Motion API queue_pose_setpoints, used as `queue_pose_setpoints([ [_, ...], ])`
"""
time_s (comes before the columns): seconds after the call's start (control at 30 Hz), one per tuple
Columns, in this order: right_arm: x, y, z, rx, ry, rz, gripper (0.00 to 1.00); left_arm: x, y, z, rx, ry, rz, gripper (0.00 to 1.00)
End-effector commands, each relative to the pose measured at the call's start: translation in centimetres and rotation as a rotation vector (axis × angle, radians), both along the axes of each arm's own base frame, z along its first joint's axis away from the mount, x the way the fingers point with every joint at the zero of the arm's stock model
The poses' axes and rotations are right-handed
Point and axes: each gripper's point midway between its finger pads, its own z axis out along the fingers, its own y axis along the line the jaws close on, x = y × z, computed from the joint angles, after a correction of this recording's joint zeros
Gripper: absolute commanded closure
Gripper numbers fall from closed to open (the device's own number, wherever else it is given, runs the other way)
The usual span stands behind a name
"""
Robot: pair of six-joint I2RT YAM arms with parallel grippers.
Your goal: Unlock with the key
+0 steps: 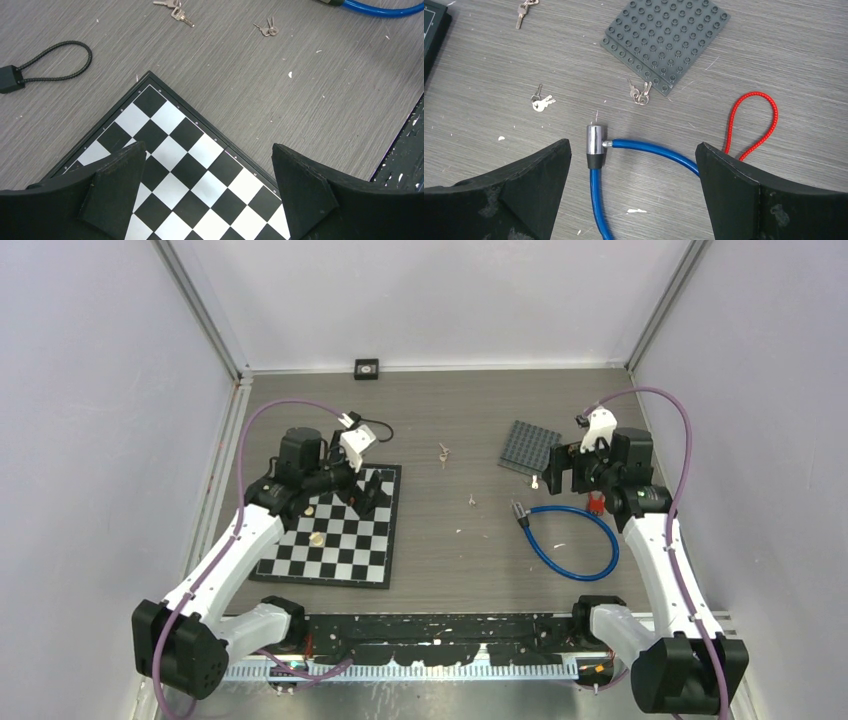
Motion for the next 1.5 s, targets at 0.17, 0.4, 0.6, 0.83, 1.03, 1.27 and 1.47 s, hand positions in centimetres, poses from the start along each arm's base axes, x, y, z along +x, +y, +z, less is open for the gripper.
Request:
queue_pose_setpoints([
  [0.17,-0.1,0.6,0.1,-0.023,-0.007,0.082,0.0,1.5,0.2,1.5,-0.009,-0.067,0.052,0.0],
  [0.4,-0.3,1.2,0.3,-0.032,0.002,0.127,0.0,2.2,0.3,1.9,0.078,-0.072,0.002,0.0],
  [0.6,-2.9,4.1,-1.8,-0.145,0.125,0.316,0.02,1.6,-0.8,0.2,0.062,0.019,-0.035,0.0],
  [0.83,-6.1,5.3,-9.1,-0.358,0.291,0.458,0.13,0.6,-1.1,-0.9,0.056,0.022,-0.055,0.0],
  [1.03,-6.2,5.5,-11.6,-0.363,0.385,0.47,0.21,0.1,-1.4,-1.7,0.043,0.055,-0.078,0.0],
  [1.27,-7.1,5.3,-13.6,-0.368,0.501,0.489,0.32,0.0,-1.3,-1.4,0.041,0.033,-0.076,0.0],
  [1.47,-6.6,5.8,-14.5,-0.376,0.581,0.542,0.4,0.0,-1.4,-1.7,0.04,0.033,-0.08,0.0],
])
